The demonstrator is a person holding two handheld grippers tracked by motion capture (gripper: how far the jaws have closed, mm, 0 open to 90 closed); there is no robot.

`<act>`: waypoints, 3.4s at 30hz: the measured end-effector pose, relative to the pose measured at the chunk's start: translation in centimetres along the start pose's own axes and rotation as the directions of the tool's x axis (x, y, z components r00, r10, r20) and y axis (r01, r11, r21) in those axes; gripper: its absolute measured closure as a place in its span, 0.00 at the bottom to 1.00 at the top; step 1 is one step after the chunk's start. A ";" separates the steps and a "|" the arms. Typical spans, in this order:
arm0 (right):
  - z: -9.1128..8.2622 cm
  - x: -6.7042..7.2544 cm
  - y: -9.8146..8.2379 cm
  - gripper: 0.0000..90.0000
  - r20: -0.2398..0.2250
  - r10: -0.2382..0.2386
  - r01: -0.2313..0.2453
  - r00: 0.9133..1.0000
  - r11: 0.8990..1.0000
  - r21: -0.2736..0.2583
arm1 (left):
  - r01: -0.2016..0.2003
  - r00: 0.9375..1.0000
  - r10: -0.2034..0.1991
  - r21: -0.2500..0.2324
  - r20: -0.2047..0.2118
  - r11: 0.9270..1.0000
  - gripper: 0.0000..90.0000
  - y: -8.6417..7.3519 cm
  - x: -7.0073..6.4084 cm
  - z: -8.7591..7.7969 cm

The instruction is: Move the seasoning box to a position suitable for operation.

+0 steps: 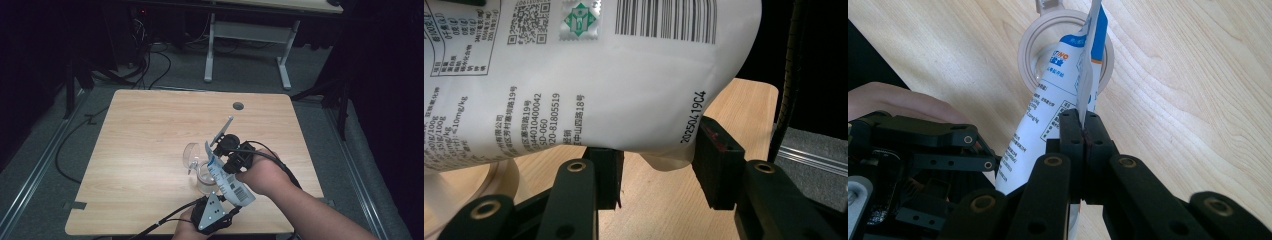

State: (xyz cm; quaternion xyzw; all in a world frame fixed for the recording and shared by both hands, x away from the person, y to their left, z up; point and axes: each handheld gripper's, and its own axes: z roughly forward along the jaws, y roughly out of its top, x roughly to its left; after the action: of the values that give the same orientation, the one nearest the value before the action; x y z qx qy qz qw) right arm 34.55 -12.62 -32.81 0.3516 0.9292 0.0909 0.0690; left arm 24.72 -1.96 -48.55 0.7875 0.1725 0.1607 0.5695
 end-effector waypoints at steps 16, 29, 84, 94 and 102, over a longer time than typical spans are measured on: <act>0.1 0.0 0.1 1.00 0.000 -0.004 0.004 1.000 1.000 0.000 | 0.009 1.000 -0.009 -0.003 0.005 1.000 0.65 0.1 0.0 0.0; -0.1 0.0 0.2 1.00 0.003 -0.001 0.001 1.000 1.000 0.002 | 0.008 1.000 -0.008 -0.008 0.007 1.000 0.65 0.2 -0.1 0.0; -0.2 0.0 0.4 1.00 0.009 -0.010 0.010 1.000 1.000 -0.001 | 0.007 1.000 -0.007 -0.024 0.008 1.000 0.65 0.6 -0.1 -0.1; -0.3 0.1 0.4 1.00 0.010 -0.010 0.010 1.000 1.000 -0.005 | 0.009 1.000 -0.008 -0.028 0.009 1.000 0.65 0.7 -0.1 -0.1; -0.3 0.1 0.4 1.00 0.005 -0.012 0.012 1.000 1.000 -0.004 | 0.006 1.000 -0.006 -0.028 0.010 1.000 0.65 0.7 -0.1 -0.1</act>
State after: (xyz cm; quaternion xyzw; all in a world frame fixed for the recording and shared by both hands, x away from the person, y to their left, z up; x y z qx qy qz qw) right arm 34.69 -12.34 -32.42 0.3461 0.9309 0.0916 0.0726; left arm 24.62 -2.14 -47.85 0.7798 0.1697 0.1576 0.5816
